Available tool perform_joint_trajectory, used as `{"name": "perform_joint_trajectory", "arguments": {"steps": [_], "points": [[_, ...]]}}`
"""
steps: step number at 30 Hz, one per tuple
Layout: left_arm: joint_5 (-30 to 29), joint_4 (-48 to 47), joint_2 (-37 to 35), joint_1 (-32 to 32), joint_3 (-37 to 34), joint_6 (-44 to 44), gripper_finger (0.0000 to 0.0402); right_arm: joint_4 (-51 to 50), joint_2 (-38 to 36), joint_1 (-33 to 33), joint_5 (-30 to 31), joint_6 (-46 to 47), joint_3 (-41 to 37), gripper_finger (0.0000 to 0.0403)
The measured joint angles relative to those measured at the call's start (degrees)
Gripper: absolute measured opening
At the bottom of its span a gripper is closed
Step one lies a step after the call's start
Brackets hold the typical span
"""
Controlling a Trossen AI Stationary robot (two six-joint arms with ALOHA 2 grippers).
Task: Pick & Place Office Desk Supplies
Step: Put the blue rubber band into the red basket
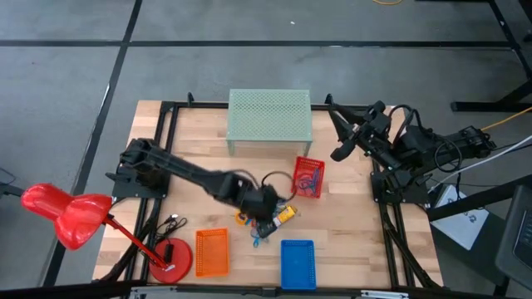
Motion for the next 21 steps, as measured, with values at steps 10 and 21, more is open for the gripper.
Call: {"name": "perform_joint_trajectory", "arguments": {"steps": [10, 21], "points": [[-5.1, -9.4, 2.7, -8.7, -0.1, -29.6, 0.0175, -2.6, 0.0, 0.0, -3.2, 6.5, 0.0, 0.0114], [-3.9, 8.5, 14.1, -9.8, 0.0, -48.4, 0.0175, -3.0, 0.2, 0.0, -2.7, 8.5, 0.0, 0.0114]]}}
